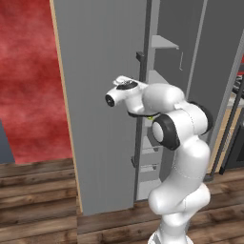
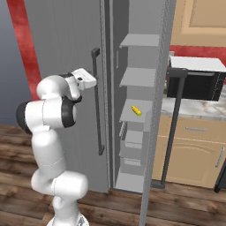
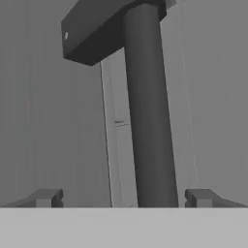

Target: Pick up the frozen chicken drumstick from the freezer, place it on any shelf in the fridge, and close the fridge and freezer doors when done.

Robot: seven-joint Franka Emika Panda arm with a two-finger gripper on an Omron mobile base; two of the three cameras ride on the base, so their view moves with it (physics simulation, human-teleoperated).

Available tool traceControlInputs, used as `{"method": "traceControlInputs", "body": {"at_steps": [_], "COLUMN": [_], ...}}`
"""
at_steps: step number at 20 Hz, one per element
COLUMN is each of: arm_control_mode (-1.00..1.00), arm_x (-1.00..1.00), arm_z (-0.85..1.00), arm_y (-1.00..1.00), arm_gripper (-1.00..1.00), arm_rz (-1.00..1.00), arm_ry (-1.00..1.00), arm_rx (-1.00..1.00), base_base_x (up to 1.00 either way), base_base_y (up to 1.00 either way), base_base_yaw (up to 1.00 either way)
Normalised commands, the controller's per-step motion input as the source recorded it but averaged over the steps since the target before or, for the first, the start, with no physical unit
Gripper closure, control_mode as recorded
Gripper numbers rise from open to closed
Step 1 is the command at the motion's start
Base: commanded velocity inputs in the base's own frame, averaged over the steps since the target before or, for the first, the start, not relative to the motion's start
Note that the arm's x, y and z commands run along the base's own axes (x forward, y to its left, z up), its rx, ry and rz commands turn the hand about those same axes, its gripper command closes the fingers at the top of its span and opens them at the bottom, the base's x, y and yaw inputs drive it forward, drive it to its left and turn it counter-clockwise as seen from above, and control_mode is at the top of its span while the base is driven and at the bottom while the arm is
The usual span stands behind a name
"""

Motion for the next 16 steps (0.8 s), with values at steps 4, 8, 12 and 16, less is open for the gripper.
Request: {"method": "traceControlInputs", "body": {"at_steps": [4, 8, 12, 16], "arm_control_mode": [-1.0, -1.0, -1.0, -1.0], "arm_x": [-0.24, -0.96, -1.0, -1.0], "arm_z": [0.31, 0.36, 0.36, 0.37], "arm_y": [0.3, 0.17, 0.14, 0.06], "arm_gripper": [-1.0, -1.0, -1.0, -1.0], "arm_rz": [0.2, 0.11, 0.06, 0.02], "arm_ry": [0.0, 0.0, 0.0, 0.0], "arm_rx": [-0.01, 0.0, 0.0, 0.0], "base_base_x": [0.0, 0.0, 0.0, 0.0], "base_base_y": [0.0, 0.0, 0.0, 0.0], "base_base_yaw": [0.0, 0.0, 0.0, 0.0]}}
